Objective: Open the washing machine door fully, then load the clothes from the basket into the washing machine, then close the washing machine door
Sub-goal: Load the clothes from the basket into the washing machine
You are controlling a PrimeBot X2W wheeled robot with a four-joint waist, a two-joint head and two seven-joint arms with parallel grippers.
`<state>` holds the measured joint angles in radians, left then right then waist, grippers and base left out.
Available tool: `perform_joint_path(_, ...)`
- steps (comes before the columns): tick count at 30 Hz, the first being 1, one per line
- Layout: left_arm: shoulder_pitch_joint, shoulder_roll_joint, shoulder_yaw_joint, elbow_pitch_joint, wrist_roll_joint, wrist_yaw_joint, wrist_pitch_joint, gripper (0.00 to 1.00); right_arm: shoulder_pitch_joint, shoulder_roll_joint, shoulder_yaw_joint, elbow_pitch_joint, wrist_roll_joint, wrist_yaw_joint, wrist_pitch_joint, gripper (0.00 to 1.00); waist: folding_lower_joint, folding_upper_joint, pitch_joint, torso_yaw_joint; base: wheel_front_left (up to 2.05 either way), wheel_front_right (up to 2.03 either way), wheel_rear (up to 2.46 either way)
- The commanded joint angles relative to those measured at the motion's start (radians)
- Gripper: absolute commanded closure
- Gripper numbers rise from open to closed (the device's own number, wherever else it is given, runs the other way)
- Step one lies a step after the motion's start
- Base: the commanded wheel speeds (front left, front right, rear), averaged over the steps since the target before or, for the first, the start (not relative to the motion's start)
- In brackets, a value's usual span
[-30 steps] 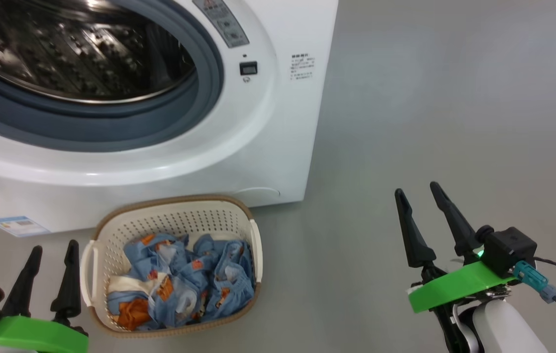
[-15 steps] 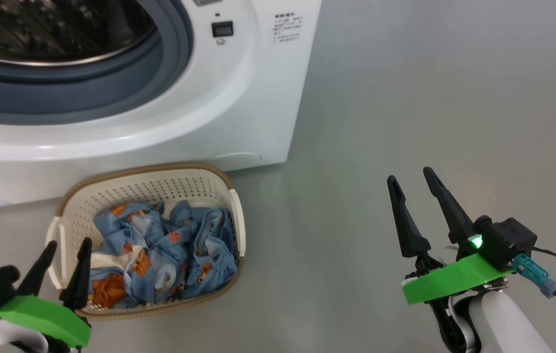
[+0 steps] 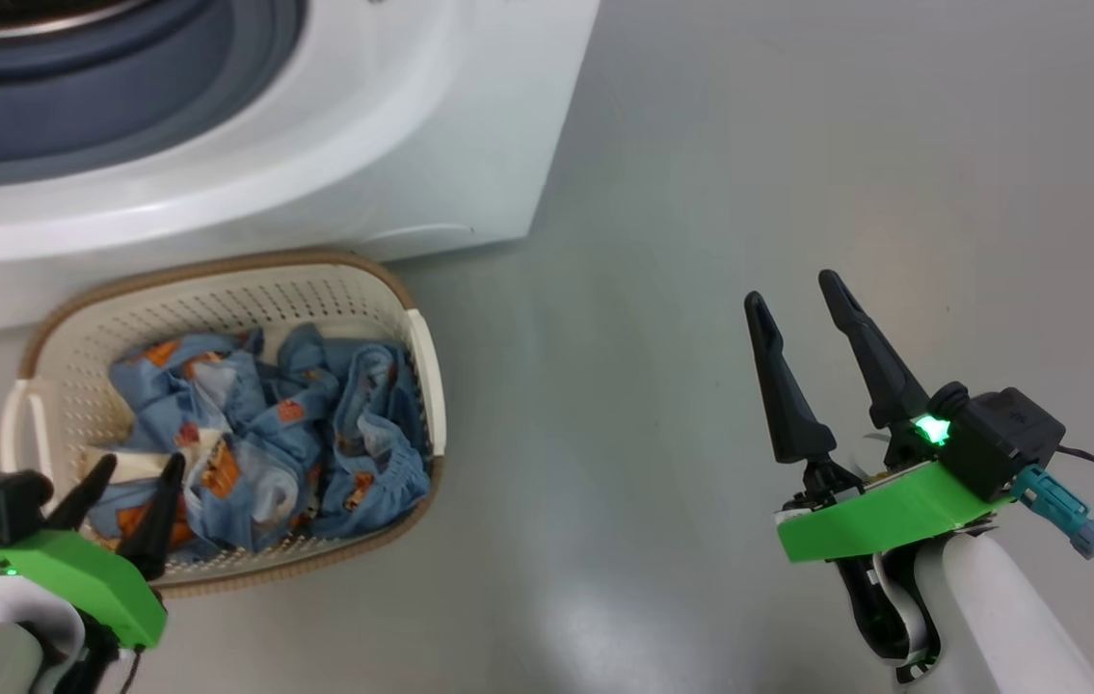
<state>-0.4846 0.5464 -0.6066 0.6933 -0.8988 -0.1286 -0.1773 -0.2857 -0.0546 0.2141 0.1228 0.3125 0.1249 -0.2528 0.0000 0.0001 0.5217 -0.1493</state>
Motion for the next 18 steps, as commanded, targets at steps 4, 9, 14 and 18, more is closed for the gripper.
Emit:
perform_joint_path(4,-0.059,0.059,-0.027,0.055,-0.040,-0.002,0.000,0.00,-0.012,0.004,0.026,-0.045,0.009,0.006,-0.009,0.00,0.0000,-0.0001,0.077,-0.041,0.00,0.00,0.00)
perform_joint_path(9,-0.127,0.102,-0.136,0.128,-0.103,-0.002,0.005,0.00,-0.012,0.004,0.038,-0.092,0.026,0.006,-0.009,0.00,0.0000,-0.0001,0.161,-0.087,0.00,0.00,0.00)
perform_joint_path(14,-0.206,0.155,-0.228,0.171,-0.178,-0.002,0.020,0.00,-0.011,0.004,0.053,-0.145,0.045,0.006,-0.009,0.00,0.0000,-0.0001,0.258,-0.129,0.00,0.00,0.00)
perform_joint_path(18,-0.240,0.178,-0.265,0.173,-0.219,-0.002,0.028,0.00,-0.013,0.004,0.057,-0.170,0.047,0.006,-0.009,0.00,0.0000,-0.0001,0.304,-0.144,0.00,0.00,0.00)
